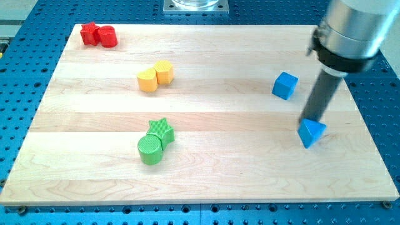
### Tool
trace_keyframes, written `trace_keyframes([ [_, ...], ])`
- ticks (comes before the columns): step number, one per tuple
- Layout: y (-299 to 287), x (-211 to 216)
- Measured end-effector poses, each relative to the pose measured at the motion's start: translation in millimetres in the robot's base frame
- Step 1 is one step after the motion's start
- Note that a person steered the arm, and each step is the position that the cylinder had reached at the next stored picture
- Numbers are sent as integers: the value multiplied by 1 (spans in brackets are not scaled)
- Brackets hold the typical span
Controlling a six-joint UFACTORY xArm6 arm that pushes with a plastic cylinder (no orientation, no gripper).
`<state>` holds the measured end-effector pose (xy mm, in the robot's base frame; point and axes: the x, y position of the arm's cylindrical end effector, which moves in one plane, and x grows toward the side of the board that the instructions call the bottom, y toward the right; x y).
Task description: Push the blue blocks to the bottom right of the board
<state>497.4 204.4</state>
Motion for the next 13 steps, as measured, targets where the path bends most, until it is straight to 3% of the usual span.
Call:
trace_keyframes([
  [1, -37, -31],
  [2, -11, 12],
  [3, -3, 25],
  [5, 70, 17],
  [6, 74, 54],
  [7, 38, 52],
  [8, 27, 34],
  [9, 36, -59],
  [10, 4, -143],
  [11, -40, -116],
  [12, -21, -62],
  [13, -58, -86],
])
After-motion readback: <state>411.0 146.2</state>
